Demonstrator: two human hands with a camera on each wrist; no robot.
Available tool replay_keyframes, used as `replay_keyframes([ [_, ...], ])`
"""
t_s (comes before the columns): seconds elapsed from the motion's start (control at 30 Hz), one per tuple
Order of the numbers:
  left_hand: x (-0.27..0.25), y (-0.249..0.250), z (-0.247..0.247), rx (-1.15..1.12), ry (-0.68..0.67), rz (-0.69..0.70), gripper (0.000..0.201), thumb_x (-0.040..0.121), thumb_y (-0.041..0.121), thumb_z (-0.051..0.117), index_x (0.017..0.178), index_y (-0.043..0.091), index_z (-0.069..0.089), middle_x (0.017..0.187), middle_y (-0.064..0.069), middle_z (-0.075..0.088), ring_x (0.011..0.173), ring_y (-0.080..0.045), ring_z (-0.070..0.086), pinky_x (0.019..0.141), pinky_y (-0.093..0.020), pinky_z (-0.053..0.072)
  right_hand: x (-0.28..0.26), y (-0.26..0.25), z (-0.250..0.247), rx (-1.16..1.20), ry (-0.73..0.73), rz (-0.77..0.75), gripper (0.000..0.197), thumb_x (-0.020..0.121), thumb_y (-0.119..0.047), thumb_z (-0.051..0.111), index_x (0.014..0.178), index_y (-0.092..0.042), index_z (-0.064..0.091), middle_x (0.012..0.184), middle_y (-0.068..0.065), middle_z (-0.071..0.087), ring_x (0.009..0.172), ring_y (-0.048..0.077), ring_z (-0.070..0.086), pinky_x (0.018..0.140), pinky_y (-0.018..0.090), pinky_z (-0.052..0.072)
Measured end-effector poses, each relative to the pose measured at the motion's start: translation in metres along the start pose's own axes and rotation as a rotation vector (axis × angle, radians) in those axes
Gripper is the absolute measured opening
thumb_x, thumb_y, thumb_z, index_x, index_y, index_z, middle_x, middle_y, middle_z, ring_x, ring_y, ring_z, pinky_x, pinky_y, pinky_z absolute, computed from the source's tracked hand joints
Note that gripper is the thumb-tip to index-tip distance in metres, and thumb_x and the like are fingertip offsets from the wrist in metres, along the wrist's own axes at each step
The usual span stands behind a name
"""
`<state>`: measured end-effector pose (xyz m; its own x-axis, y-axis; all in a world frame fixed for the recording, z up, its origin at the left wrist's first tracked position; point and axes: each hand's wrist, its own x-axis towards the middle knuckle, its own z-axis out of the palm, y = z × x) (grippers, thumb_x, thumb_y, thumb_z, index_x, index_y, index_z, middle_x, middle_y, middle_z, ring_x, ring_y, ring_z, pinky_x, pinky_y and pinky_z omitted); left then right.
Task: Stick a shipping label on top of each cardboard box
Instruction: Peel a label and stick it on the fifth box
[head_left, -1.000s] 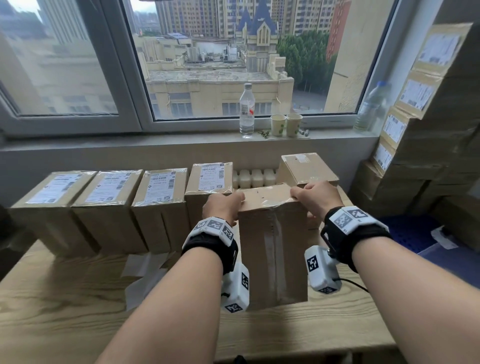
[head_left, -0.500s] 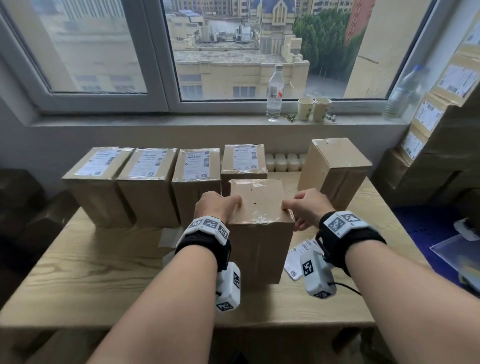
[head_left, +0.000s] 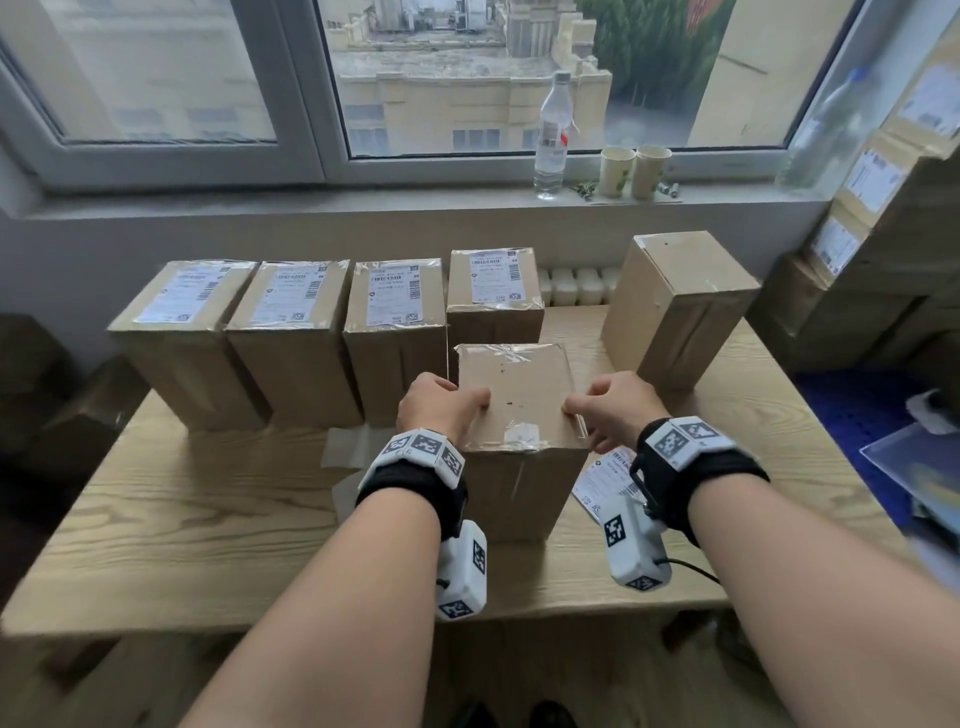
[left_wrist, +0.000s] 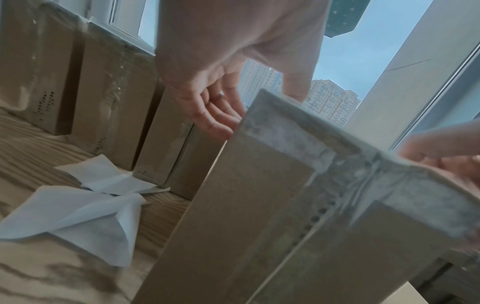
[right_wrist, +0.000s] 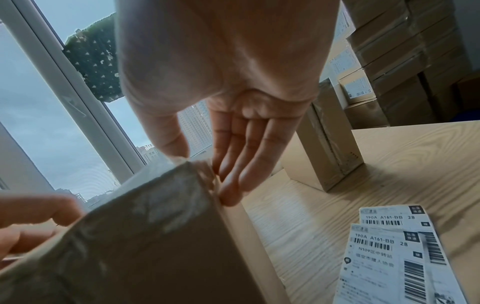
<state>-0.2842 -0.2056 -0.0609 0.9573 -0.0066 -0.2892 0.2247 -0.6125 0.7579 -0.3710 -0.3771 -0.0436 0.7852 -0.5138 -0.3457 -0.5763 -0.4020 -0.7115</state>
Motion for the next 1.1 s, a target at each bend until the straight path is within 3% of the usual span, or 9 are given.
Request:
replay_keyframes([
  [0.17,-0.002,0.005,0.005,-0.026,-0.013,0.012,0.046,0.070,0.031,0.072,0.111,0.018,0.054,0.109,-0.001,0.059,0.091,-0.020,0.053,0.074,-0.028,0.041,0.002,0.008,0.000,0.001,0.004,-0.003,0.018,0.084,-0.024,0.066,0.077,-0.007,0.063,0.069,0.008,0.067,0.055,0.018,0.066,0.066,0.036,0.061],
  [0.27,-0.007,0.010,0.009,0.006,0.040,0.034,0.051,0.070,0.029,0.070,0.115,0.018,0.049,0.119,-0.005,0.053,0.105,-0.024,0.052,0.087,-0.033,0.046,0.003,0.010,-0.002,0.000,-0.006,-0.010,0.020,0.085,-0.025,0.066,0.083,-0.005,0.066,0.074,0.008,0.070,0.059,0.018,0.069,0.066,0.034,0.061],
  [0.33,-0.010,0.018,0.012,0.064,0.149,0.097,0.052,0.072,0.027,0.068,0.119,0.018,0.048,0.122,-0.007,0.048,0.115,-0.026,0.047,0.093,-0.035,0.042,0.005,0.013,-0.007,-0.002,-0.002,-0.023,0.022,0.085,-0.025,0.065,0.086,-0.004,0.068,0.076,0.008,0.071,0.062,0.018,0.071,0.066,0.033,0.061],
  [0.43,-0.014,0.041,0.020,0.097,0.232,0.261,0.037,0.076,0.018,0.060,0.113,0.019,0.055,0.117,-0.006,0.051,0.113,-0.024,0.048,0.087,-0.032,0.040,0.012,0.020,-0.021,-0.010,0.036,-0.038,0.023,0.087,-0.026,0.064,0.086,-0.004,0.067,0.076,0.007,0.071,0.063,0.017,0.071,0.066,0.033,0.060],
  [0.57,-0.022,0.075,0.053,0.187,0.048,0.374,0.013,0.081,0.021,0.059,0.091,0.023,0.067,0.104,0.001,0.067,0.102,-0.019,0.059,0.088,-0.032,0.050,0.026,0.035,-0.047,-0.068,0.080,-0.029,0.018,0.086,-0.022,0.063,0.082,-0.005,0.068,0.070,0.006,0.072,0.059,0.015,0.071,0.064,0.032,0.061],
  [0.73,-0.035,0.108,0.112,0.259,-0.090,0.433,0.014,0.084,0.017,0.058,0.089,0.020,0.070,0.103,-0.002,0.069,0.102,-0.020,0.062,0.088,-0.029,0.049,0.047,0.065,-0.076,-0.159,0.137,-0.001,0.014,0.080,-0.017,0.057,0.073,-0.013,0.068,0.060,0.002,0.071,0.055,0.013,0.071,0.071,0.037,0.061],
  [0.9,-0.030,0.109,0.170,0.319,-0.192,0.322,0.019,0.087,0.020,0.056,0.096,0.013,0.072,0.104,-0.007,0.071,0.101,-0.026,0.064,0.090,-0.034,0.053,0.069,0.106,-0.088,-0.168,0.089,0.056,0.014,0.079,-0.017,0.058,0.067,-0.018,0.064,0.060,-0.001,0.070,0.059,0.014,0.072,0.075,0.038,0.061],
  [1.0,-0.021,0.095,0.198,0.392,-0.228,0.234,0.020,0.087,0.017,0.058,0.102,0.014,0.072,0.106,-0.005,0.071,0.102,-0.024,0.065,0.086,-0.031,0.053,0.085,0.130,-0.091,-0.177,0.056,0.084,0.014,0.079,-0.017,0.061,0.065,-0.019,0.065,0.065,0.001,0.072,0.068,0.018,0.073,0.077,0.040,0.060],
  [1.1,-0.014,0.079,0.217,0.423,-0.261,0.162,0.021,0.089,0.014,0.057,0.104,0.014,0.072,0.107,-0.007,0.070,0.103,-0.026,0.064,0.085,-0.032,0.052,0.100,0.152,-0.086,-0.177,0.008,0.112,0.012,0.077,-0.016,0.063,0.066,-0.019,0.065,0.064,0.002,0.072,0.065,0.017,0.073,0.075,0.040,0.061],
])
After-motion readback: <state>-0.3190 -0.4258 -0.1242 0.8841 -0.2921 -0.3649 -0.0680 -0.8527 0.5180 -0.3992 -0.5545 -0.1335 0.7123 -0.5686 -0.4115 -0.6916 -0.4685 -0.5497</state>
